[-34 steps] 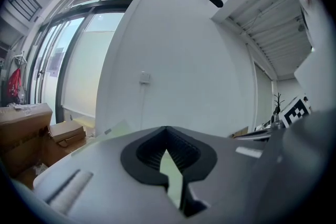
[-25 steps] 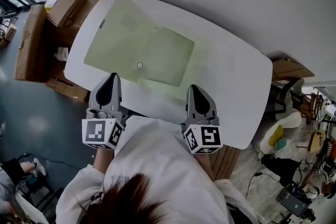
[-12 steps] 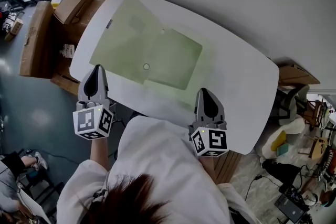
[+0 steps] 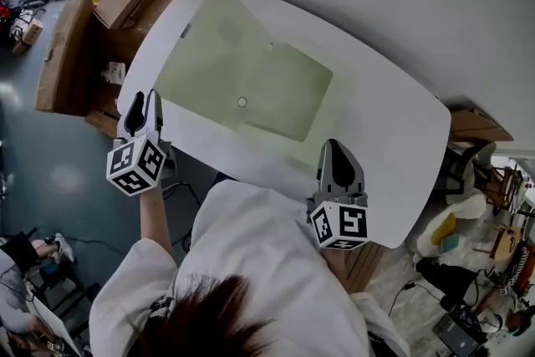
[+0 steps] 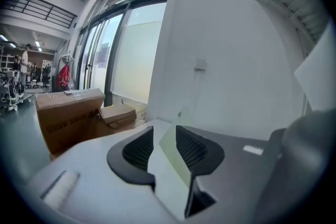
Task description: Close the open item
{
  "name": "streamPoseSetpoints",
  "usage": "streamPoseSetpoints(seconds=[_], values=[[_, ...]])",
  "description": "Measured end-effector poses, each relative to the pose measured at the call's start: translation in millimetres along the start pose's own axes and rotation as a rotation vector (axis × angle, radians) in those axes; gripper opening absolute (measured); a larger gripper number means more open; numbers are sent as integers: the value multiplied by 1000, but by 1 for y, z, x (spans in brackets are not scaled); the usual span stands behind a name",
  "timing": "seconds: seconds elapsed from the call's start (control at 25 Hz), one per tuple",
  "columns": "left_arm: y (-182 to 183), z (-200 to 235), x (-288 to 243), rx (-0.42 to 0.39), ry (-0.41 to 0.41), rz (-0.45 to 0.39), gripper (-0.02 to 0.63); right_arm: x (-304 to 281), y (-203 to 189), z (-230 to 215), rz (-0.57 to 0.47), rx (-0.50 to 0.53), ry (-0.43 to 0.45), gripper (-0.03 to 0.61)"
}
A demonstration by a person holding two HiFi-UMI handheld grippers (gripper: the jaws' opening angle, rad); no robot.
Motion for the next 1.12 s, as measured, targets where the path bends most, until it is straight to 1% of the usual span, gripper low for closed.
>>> streamPoseSetpoints(seconds=[0.2, 0.32, 0.44, 0.64, 0.84, 0.96, 1.04, 1.12], values=[[-19, 3, -14, 60, -39, 71, 147, 2, 0, 1, 3, 3, -6, 11], [-29, 1, -24, 104, -61, 97, 150, 2, 0, 0, 2, 6, -8, 11], [-35, -2, -34, 127, -78, 106, 150, 2, 1, 1, -2, 11, -6, 11], [-35, -4, -45, 149, -80, 101, 149, 3, 4, 3, -9, 15, -3, 11], [-36, -6, -46, 147, -85, 103, 146, 5, 5, 3, -14, 13, -10, 11], [-36, -6, -45, 144, -82, 98, 119, 7, 4, 3, -18, 12, -15, 11], [-36, -5, -44, 141, -75, 97, 79, 7, 4, 3, -19, 12, -14, 11], [-35, -6, -45, 141, -75, 96, 69, 7, 4, 4, -19, 11, -12, 11]])
Point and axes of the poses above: the fingertips, and each gripper's own axes: x backward along the fingers, z to its left, y out of its top, the point moved 5 cm from there along x, backward along the fingers, and after that the axes turned 9 degrees about y, right-handed, at the moved point
